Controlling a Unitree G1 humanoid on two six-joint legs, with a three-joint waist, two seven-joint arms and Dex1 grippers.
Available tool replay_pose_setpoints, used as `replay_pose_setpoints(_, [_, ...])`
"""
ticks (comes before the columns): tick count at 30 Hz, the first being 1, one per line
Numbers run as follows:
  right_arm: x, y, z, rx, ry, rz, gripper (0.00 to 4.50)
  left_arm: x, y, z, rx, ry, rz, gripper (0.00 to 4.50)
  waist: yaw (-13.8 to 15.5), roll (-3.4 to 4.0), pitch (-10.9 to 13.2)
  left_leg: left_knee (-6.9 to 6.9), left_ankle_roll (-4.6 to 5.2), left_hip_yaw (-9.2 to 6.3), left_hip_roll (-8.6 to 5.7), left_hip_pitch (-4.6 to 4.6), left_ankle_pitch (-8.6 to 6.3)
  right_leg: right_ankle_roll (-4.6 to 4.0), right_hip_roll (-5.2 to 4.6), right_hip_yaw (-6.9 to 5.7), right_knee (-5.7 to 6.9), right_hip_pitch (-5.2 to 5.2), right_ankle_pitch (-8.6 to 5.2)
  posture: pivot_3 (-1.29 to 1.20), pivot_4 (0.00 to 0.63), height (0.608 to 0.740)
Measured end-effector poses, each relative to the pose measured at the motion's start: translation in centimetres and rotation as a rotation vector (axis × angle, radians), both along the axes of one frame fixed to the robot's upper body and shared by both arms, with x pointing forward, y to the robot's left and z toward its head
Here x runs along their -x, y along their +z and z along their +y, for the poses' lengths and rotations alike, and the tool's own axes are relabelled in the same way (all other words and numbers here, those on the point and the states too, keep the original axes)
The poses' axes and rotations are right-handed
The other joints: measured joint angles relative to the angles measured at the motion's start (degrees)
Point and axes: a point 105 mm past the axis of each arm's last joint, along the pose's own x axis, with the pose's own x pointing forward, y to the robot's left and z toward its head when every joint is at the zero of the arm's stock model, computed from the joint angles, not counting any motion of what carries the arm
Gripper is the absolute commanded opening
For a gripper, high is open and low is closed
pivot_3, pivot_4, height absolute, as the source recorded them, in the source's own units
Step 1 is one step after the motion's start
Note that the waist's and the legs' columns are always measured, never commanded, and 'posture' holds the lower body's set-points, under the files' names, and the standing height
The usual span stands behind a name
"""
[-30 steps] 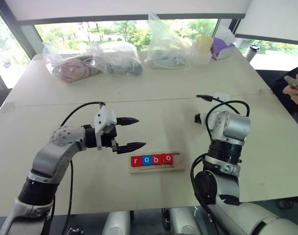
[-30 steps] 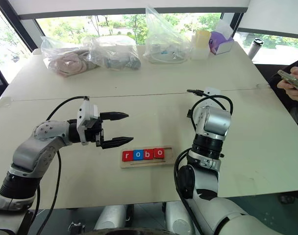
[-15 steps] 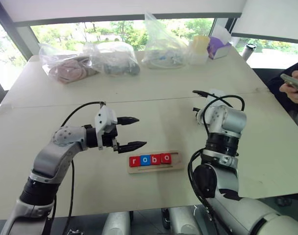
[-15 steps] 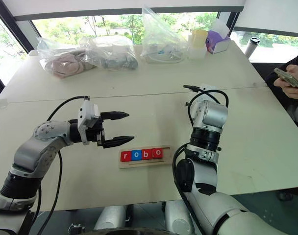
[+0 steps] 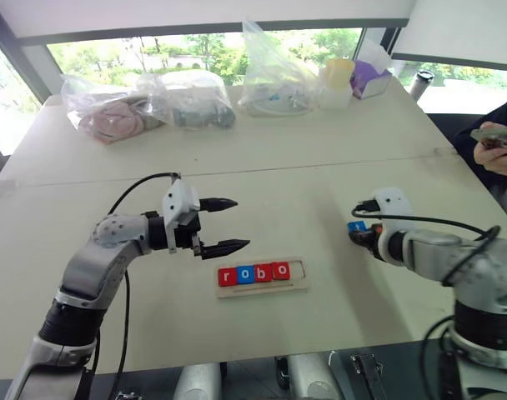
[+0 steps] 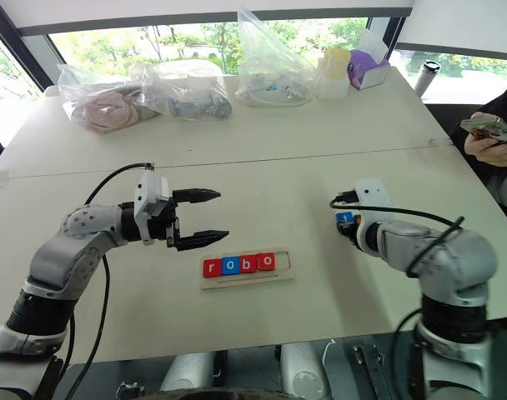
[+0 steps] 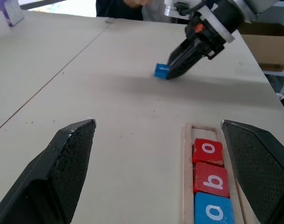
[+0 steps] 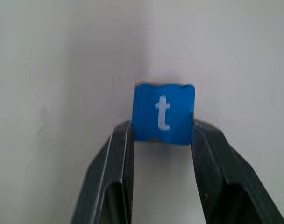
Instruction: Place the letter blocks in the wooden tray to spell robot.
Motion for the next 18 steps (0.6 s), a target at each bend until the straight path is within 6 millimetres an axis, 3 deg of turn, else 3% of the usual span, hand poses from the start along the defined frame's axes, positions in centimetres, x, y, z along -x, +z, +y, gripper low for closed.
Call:
replay_pose_setpoints(4, [3.5, 0.2, -0.5, 0.029, 0.027, 0.131, 1.11, -0.1, -0.2, 0.3, -0.005, -0.003, 0.004, 4.5, 0.4, -0.06, 0.1, 0.01, 0.0, 0.09, -0.04, -0.05, 0.0, 0.04, -0.06, 0.04, -0.14, 0.03, -0.04, 0.0, 0.15, 0.74])
replay_pose_setpoints(11, [4.7, -0.3, 1.5, -0.051, -0.042, 0.131, 1.11, -0.6, -0.3, 0.4, -0.009, -0.001, -0.004, 4.5, 0.5, -0.3, 0.1, 0.05, 0.0, 0.12, -0.02, -0.07, 0.0, 0.07, -0.03, 0.1, -0.2, 0.04, -0.05, 0.0, 0.15, 0.74])
replay_pose_setpoints(18, [4.8, -0.9, 1.7, -0.059, -0.154, 0.106, 1.11, -0.6, -0.4, 0.3, -0.008, -0.006, -0.008, 4.5, 1.7, -0.31, 0.1, 0.08, 0.0, 0.15, 0.0, -0.07, 0.0, 0.05, -0.03, 0.15, -0.2, 0.03, -0.05, 0.0, 0.15, 0.74])
